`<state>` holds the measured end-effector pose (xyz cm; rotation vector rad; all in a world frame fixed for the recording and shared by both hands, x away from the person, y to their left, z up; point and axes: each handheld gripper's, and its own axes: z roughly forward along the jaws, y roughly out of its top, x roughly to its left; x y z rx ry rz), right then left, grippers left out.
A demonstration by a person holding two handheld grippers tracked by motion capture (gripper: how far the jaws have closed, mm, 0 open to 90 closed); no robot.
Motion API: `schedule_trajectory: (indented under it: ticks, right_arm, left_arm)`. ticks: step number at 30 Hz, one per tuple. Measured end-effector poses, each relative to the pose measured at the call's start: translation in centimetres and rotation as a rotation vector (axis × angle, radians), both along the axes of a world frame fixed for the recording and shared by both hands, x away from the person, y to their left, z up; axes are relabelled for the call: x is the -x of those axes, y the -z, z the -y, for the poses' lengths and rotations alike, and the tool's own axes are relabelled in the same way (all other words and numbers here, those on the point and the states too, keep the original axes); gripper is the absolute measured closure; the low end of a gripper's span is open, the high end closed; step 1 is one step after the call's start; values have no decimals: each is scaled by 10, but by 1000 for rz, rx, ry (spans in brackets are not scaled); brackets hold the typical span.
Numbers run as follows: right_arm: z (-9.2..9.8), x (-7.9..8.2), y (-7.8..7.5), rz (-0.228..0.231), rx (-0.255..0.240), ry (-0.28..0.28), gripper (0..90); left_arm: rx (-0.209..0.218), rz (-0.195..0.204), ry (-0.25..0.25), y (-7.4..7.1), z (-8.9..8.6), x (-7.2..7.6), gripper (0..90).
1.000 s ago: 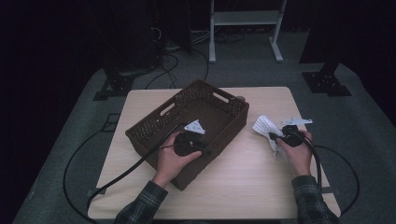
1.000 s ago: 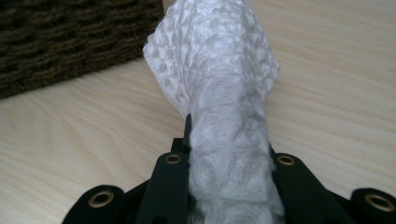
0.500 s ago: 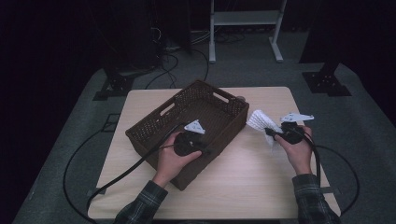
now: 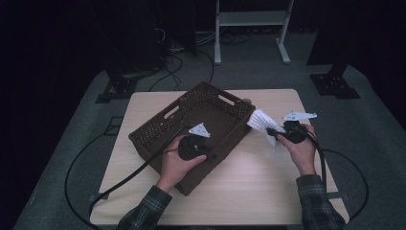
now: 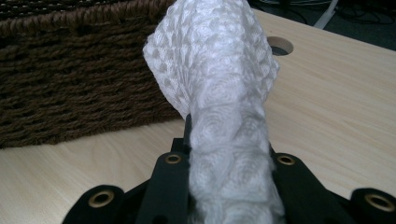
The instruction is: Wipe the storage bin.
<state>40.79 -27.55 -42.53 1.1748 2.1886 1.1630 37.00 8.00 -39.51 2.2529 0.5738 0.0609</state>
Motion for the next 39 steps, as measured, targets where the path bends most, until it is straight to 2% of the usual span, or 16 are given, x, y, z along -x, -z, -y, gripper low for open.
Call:
schedule_trajectory:
  ticks: [13, 39]
  right_arm:
    - [-2, 0, 3, -5, -6, -10, 756]
    - [-7, -10, 29, -83, 35, -13, 756]
  left_arm:
    - [-1, 2, 1, 0, 0, 0, 654]
    - [-2, 1, 0, 0, 0, 0, 657]
